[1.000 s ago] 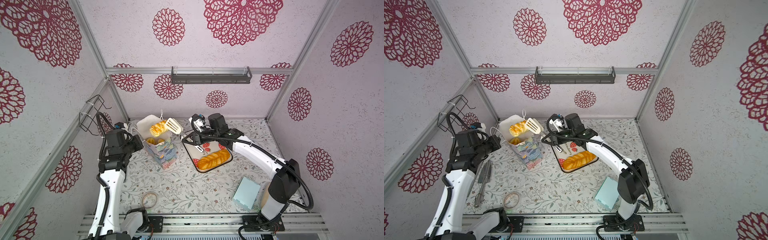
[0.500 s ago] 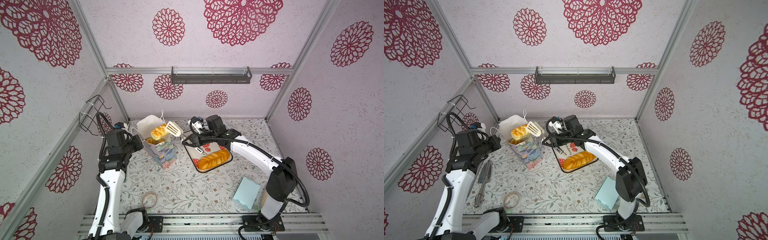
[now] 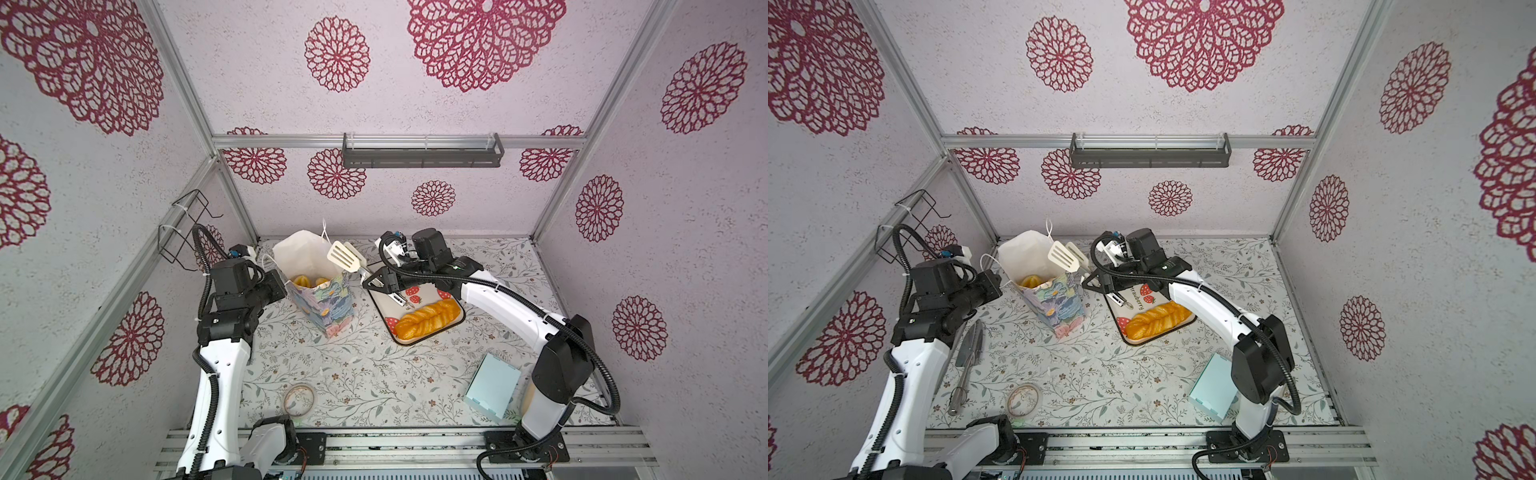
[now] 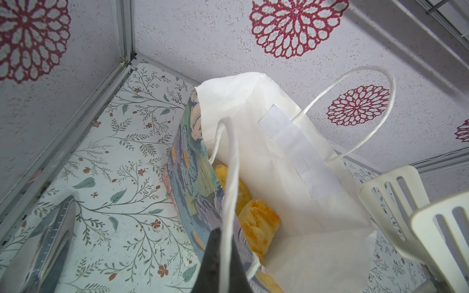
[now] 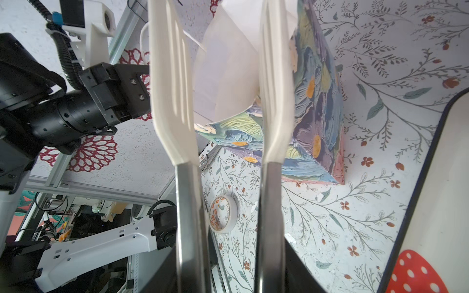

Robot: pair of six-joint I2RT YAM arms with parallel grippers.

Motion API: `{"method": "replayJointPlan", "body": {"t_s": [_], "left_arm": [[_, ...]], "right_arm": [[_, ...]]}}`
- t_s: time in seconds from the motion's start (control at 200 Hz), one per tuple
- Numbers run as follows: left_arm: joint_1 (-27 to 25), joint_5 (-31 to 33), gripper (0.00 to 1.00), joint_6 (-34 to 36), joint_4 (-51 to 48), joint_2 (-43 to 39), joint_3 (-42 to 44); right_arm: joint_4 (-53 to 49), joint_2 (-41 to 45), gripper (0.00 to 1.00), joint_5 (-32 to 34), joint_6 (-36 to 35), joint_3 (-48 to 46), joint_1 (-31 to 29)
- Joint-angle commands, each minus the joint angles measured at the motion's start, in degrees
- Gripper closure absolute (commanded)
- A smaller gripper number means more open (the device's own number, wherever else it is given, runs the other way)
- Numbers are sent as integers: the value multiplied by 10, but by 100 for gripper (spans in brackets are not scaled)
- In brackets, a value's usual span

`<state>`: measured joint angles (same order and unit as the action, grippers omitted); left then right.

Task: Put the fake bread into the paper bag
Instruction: 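Move the empty tongs with the right gripper toward the twisted bread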

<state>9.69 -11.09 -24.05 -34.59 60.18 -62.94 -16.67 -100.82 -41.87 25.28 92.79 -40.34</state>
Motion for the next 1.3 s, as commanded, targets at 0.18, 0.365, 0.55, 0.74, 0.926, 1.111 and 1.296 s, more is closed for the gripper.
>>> {"method": "replayJointPlan", "body": {"t_s": [0.18,0.365,0.55,0.74,0.926,1.111,1.296], "left_arm": [[4,-1,100,-2,8,-3,7],[3,-1,100,-2,8,-3,7],[3,-1,100,-2,7,-4,7],[3,-1,100,-2,9,-4,7],[3,-4,100,-2,9,-2,6],[3,-5,100,-3,9,-1,6],[-3,-6,100,-3,7,6,1]], "right_arm": [[-15,29,52,28,-36,35,-4],[-36,56,52,52,-54,38,-2],[-62,79,52,80,-63,37,8],[-58,112,52,95,-43,4,35],[-46,144,52,93,-6,-46,75],[-62,163,52,89,13,-86,108],[-80,184,53,77,34,-138,141]]}}
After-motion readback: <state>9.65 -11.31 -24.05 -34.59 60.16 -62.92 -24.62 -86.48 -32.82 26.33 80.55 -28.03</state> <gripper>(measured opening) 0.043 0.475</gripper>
